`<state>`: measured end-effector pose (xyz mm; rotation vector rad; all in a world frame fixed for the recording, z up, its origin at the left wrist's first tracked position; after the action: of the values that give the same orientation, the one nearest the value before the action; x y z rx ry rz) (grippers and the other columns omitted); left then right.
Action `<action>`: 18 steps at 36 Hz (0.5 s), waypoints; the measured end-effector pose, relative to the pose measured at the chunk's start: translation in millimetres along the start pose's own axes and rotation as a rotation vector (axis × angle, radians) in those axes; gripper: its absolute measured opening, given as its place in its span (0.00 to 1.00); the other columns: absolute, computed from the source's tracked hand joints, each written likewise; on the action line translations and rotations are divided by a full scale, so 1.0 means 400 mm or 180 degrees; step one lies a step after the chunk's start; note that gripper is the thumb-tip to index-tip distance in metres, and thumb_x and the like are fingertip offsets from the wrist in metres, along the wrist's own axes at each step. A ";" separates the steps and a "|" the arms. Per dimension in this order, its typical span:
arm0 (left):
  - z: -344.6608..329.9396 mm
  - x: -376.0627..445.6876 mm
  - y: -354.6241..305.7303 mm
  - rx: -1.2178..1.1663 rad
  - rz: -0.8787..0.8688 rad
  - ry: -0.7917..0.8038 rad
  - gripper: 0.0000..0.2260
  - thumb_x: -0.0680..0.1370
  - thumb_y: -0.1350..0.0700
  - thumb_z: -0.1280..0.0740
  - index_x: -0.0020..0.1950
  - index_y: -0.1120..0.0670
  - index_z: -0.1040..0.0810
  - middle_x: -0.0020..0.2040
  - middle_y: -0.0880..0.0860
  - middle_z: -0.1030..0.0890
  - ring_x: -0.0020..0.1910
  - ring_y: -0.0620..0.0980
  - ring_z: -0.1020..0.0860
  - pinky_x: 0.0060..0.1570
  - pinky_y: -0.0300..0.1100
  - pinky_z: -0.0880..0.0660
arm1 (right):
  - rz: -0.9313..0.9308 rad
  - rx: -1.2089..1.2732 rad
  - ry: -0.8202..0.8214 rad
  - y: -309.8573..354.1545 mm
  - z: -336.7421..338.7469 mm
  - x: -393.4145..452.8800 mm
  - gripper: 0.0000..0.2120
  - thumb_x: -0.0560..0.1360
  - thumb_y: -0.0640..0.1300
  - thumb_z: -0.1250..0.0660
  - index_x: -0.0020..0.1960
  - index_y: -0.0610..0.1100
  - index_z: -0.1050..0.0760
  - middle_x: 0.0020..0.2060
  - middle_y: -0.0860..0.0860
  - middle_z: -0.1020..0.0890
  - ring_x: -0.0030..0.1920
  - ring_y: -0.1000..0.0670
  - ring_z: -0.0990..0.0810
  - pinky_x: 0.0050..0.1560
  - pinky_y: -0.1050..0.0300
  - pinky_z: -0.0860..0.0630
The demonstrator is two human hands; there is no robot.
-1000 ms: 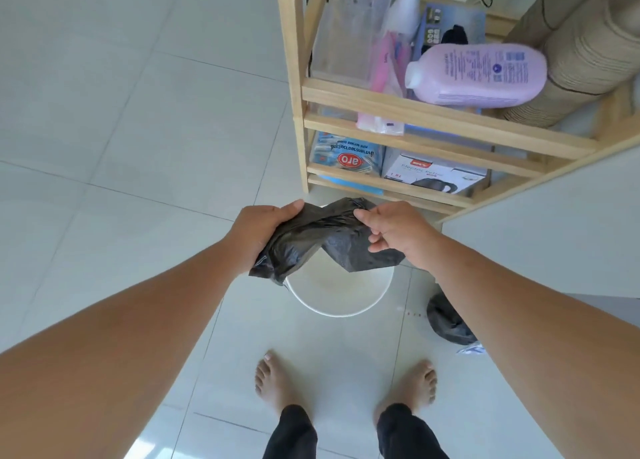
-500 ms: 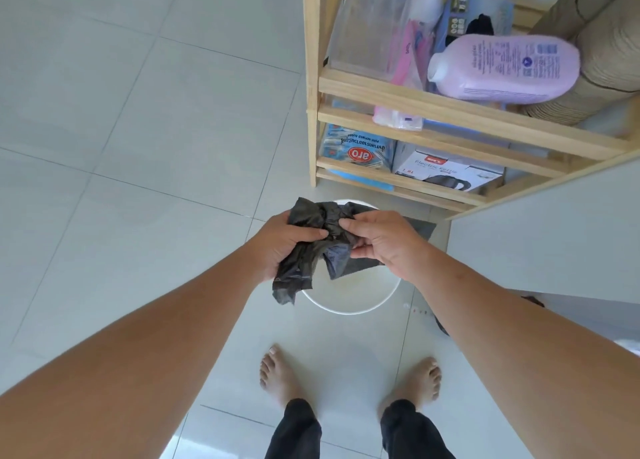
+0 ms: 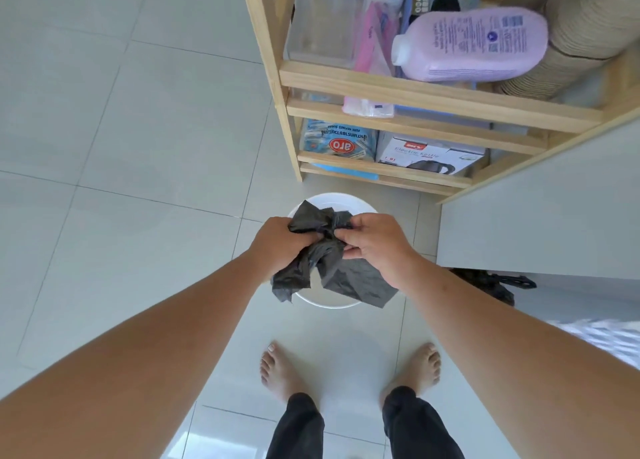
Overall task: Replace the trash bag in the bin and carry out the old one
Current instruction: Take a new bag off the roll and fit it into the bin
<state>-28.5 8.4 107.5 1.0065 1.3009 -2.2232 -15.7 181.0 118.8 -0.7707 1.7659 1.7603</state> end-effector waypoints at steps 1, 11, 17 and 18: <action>-0.012 0.000 -0.001 -0.0232 0.0003 0.0091 0.08 0.71 0.53 0.24 0.47 0.54 0.15 0.44 0.55 0.13 0.44 0.55 0.16 0.48 0.46 0.21 | -0.0039 0.0076 0.0026 -0.003 -0.001 -0.003 0.06 0.75 0.29 0.33 0.42 0.38 0.22 0.32 0.44 0.17 0.31 0.50 0.16 0.37 0.57 0.16; -0.022 0.019 0.005 -0.0039 -0.0015 -0.0533 0.04 0.70 0.62 0.32 0.42 0.54 0.20 0.37 0.53 0.18 0.39 0.57 0.21 0.39 0.45 0.24 | -0.0416 0.1468 -0.0700 -0.014 0.099 0.006 0.11 0.80 0.29 0.43 0.42 0.35 0.27 0.31 0.42 0.19 0.28 0.50 0.17 0.29 0.58 0.18; 0.005 0.005 0.033 0.1535 0.0114 -0.0930 0.04 0.69 0.61 0.36 0.35 0.53 0.24 0.30 0.52 0.22 0.34 0.58 0.22 0.30 0.38 0.29 | -0.0619 0.1688 -0.1005 -0.041 0.124 0.002 0.12 0.80 0.30 0.45 0.44 0.39 0.27 0.40 0.40 0.19 0.39 0.45 0.19 0.33 0.53 0.17; 0.006 0.005 0.039 0.1394 0.0177 -0.0933 0.06 0.70 0.60 0.35 0.33 0.54 0.25 0.29 0.52 0.23 0.32 0.57 0.23 0.28 0.37 0.32 | -0.0640 0.1562 -0.0924 -0.047 0.113 0.002 0.11 0.80 0.31 0.44 0.44 0.40 0.26 0.41 0.39 0.19 0.39 0.45 0.19 0.38 0.51 0.17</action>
<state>-21.2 -1.4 97.5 0.7967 0.6688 -2.5521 -4.1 226.2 104.2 -0.4397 1.7458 1.1681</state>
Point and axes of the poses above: each hand's wrist, its own x-axis towards the middle knuckle, its own z-axis out of the back of the hand, y = z × x, the point moved 6 cm from there along x, towards the middle knuckle
